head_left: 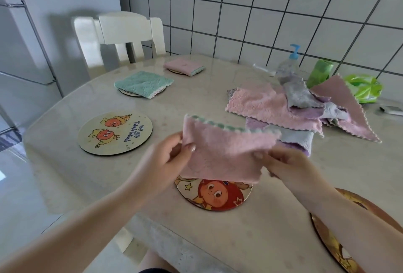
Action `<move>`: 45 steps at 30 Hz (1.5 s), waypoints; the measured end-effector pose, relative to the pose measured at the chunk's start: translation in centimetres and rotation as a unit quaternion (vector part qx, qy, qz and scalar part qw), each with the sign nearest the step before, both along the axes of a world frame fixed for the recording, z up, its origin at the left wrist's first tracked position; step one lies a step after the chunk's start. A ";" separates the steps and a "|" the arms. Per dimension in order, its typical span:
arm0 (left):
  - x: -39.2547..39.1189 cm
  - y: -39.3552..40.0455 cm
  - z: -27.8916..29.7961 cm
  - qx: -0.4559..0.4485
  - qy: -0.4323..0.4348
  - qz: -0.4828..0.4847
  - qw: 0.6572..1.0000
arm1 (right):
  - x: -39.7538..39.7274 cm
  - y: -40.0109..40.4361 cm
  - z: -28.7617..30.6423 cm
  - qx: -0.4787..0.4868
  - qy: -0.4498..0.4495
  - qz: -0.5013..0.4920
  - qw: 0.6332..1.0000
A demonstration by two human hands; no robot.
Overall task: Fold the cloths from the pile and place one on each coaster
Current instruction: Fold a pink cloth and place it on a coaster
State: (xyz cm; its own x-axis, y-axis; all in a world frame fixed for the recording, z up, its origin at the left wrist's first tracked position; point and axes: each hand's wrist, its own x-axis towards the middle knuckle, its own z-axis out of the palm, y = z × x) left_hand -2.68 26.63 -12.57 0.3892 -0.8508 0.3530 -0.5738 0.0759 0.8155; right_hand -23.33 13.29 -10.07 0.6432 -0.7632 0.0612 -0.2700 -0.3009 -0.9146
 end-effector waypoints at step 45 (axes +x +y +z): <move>0.5 -6.7 -1.1 0.211 -0.368 -0.059 0.903 | 9.8 -1.0 -2.4 -0.329 0.347 0.081 0.874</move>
